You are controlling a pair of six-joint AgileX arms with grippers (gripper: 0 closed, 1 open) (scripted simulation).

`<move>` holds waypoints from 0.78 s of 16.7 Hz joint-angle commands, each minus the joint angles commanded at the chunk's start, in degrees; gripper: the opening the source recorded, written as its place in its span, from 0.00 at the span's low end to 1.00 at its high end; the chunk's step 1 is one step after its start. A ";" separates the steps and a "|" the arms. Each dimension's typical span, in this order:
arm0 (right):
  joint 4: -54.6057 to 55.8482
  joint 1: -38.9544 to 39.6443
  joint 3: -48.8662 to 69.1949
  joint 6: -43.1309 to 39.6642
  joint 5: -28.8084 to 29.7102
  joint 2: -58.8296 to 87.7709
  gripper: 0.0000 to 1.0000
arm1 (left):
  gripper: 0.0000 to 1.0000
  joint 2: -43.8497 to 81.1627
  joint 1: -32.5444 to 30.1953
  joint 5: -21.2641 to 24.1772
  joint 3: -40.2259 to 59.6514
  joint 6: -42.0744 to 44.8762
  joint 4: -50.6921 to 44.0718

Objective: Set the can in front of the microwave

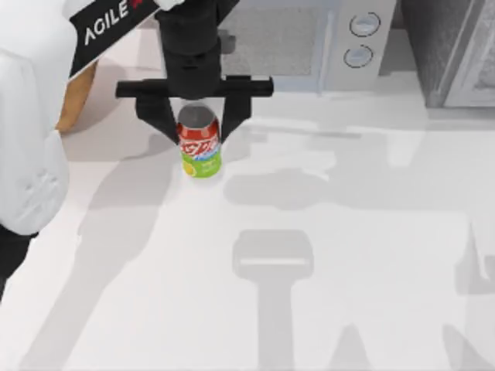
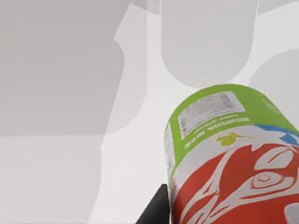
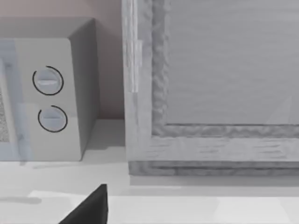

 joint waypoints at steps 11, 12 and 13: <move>0.00 0.00 0.00 0.00 0.00 0.00 1.00 | 0.00 -0.30 0.01 0.00 -2.35 0.01 2.05; 0.00 0.00 0.00 0.00 0.00 0.00 1.00 | 0.08 -0.30 0.01 0.00 -2.35 0.01 2.05; 0.00 0.00 0.00 0.00 0.00 0.00 1.00 | 0.15 -0.30 0.01 0.00 -2.35 0.01 2.05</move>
